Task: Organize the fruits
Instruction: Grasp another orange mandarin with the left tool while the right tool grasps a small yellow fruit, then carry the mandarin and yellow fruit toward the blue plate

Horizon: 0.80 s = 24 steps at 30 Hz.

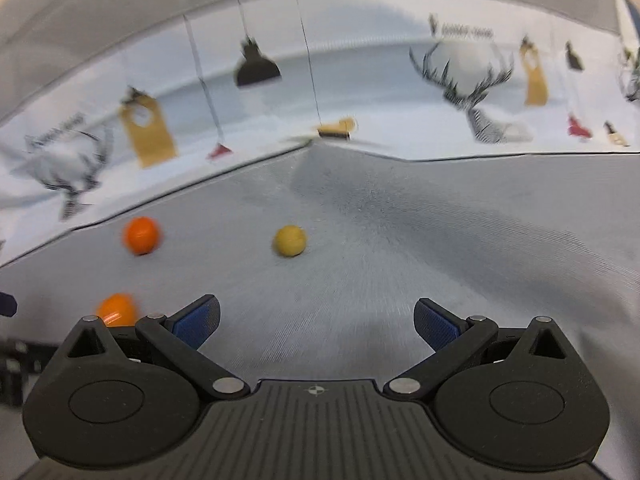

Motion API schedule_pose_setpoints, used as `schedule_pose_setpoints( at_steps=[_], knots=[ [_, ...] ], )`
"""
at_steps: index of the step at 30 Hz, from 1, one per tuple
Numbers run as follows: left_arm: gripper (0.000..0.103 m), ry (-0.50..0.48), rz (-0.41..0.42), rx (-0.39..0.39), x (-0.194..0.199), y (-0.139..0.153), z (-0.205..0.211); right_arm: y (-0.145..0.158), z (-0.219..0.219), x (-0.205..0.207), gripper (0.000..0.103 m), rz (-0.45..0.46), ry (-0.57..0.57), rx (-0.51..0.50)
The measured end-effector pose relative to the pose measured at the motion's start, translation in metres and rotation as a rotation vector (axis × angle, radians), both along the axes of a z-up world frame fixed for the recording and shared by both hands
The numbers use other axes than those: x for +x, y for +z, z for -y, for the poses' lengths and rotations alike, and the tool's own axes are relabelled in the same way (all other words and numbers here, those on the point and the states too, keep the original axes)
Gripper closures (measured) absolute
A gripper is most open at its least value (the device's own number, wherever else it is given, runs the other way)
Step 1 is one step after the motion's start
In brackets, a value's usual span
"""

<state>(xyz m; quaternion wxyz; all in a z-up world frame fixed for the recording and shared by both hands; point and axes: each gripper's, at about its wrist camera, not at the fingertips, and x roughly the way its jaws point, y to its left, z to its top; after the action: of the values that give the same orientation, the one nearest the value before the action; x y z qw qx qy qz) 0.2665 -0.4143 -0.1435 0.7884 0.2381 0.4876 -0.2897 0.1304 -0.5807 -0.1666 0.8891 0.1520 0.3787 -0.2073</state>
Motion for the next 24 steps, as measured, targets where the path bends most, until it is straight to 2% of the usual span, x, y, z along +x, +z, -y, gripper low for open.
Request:
schedule_pose_setpoints(
  at_steps=[4, 5, 6, 7, 8, 9, 10, 11, 16, 21, 24],
  knots=[
    [0.001, -0.012, -0.006, 0.010, 0.019, -0.022, 0.013, -0.026, 0.013, 0.034, 0.001, -0.009, 0.004, 0.001],
    [0.006, -0.021, -0.009, -0.004, 0.022, -0.024, 0.014, -0.031, 0.014, 0.041, 0.001, -0.008, 0.007, -0.015],
    [0.015, -0.032, -0.011, -0.026, 0.023, -0.025, 0.014, -0.035, 0.012, 0.046, 0.001, -0.004, 0.014, -0.047],
    [0.055, -0.047, -0.015, -0.043, 0.022, -0.024, 0.014, -0.037, 0.010, 0.049, 0.001, 0.004, 0.029, -0.085],
    [0.067, -0.074, -0.057, -0.053, 0.023, -0.026, 0.013, -0.038, 0.005, 0.051, 0.015, 0.017, 0.063, -0.142],
    [0.067, -0.067, -0.074, -0.066, 0.024, -0.026, 0.012, -0.036, -0.001, 0.051, 0.028, 0.042, 0.101, -0.172],
    [0.067, -0.064, -0.070, -0.088, 0.022, -0.024, 0.008, -0.034, -0.006, 0.052, 0.063, 0.054, 0.138, -0.175],
    [0.067, -0.072, -0.058, -0.099, 0.019, -0.022, 0.004, -0.032, -0.010, 0.053, 0.076, 0.043, 0.143, -0.183],
    [0.067, -0.032, -0.042, -0.154, 0.010, 0.009, -0.021, -0.012, -0.016, 0.035, 0.076, 0.049, 0.082, -0.165],
    [0.067, 0.020, 0.012, -0.193, -0.027, 0.068, -0.073, 0.046, -0.036, -0.029, 0.076, 0.134, 0.046, -0.100],
    [0.067, 0.067, 0.006, -0.217, -0.060, 0.102, -0.113, 0.084, -0.067, -0.074, 0.076, 0.185, 0.067, -0.055]
  ],
)
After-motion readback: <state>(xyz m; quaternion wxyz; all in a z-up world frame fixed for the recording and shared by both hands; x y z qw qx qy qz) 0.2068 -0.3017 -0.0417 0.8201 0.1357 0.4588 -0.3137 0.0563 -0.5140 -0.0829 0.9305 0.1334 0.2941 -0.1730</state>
